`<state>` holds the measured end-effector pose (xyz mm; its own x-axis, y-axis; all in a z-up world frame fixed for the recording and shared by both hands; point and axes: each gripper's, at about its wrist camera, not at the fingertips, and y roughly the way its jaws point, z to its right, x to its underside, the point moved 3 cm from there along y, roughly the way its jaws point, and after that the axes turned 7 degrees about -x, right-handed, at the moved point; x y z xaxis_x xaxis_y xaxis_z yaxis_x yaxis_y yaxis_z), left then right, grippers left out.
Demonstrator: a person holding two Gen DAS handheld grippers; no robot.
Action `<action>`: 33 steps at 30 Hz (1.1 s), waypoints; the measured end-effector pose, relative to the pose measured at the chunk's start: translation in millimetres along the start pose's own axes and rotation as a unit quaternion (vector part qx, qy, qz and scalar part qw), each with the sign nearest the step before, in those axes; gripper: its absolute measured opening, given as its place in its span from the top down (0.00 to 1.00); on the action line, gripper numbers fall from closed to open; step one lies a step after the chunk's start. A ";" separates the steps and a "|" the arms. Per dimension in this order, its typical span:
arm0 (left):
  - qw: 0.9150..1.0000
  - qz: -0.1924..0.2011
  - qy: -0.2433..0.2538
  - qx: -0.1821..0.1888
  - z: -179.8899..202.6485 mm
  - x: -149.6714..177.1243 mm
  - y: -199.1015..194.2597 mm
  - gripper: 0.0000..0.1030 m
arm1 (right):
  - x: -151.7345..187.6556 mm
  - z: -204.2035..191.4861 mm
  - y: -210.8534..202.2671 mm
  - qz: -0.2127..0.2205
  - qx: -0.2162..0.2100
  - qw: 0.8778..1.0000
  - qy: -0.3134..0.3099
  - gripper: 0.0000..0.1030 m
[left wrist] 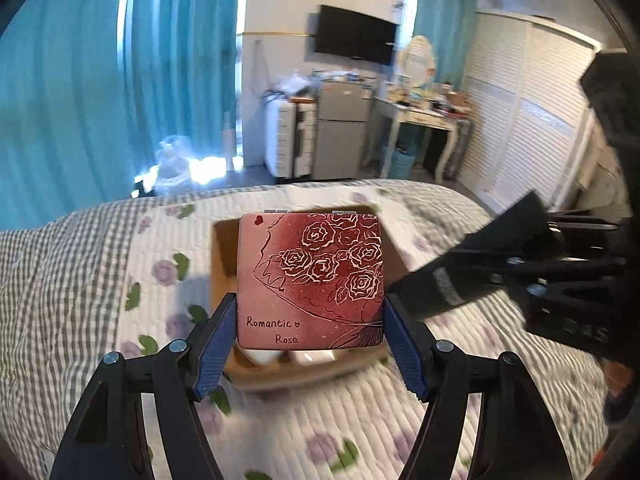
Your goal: Organize rigid objects
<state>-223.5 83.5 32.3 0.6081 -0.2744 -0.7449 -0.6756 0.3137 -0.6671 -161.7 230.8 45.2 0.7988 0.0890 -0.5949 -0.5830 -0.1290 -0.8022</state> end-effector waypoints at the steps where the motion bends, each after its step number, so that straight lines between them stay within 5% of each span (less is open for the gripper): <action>1: 1.000 -0.002 -0.004 -0.005 -1.5 -3.3 8.4 0.31 | -8.3 0.3 7.8 -0.009 0.006 1.000 -0.007 0.83; 11: 0.997 -0.058 -0.016 -0.056 -19.7 17.8 95.9 0.28 | -11.0 12.9 91.1 -0.102 0.024 0.994 -0.032 0.83; 20: 0.996 -0.009 -0.076 -0.045 -53.1 8.5 65.9 0.28 | -21.6 18.6 143.0 -0.151 0.012 0.988 -0.040 0.83; 24: 0.994 0.007 -0.096 -0.043 -70.1 9.7 50.2 0.28 | -40.3 13.2 167.3 -0.145 0.006 0.989 -0.027 0.82; 26: 0.994 0.005 -0.099 -0.042 -75.0 10.3 46.9 0.28 | -51.5 12.9 172.2 -0.136 0.002 0.991 -0.009 0.71; 28: 0.994 0.003 -0.098 -0.042 -76.3 11.6 44.3 0.28 | -64.8 10.3 168.0 -0.114 -0.008 0.993 0.007 0.58; 33: 0.996 0.002 -0.086 -0.037 -73.3 18.6 33.7 0.28 | -92.9 -18.0 124.9 -0.044 -0.009 0.999 -0.026 0.57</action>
<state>-265.5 22.4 -4.5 0.6632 -0.1123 -0.7400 -0.7031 0.2454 -0.6674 -306.1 188.5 1.2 0.8379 0.1511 -0.5245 -0.5077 -0.1368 -0.8506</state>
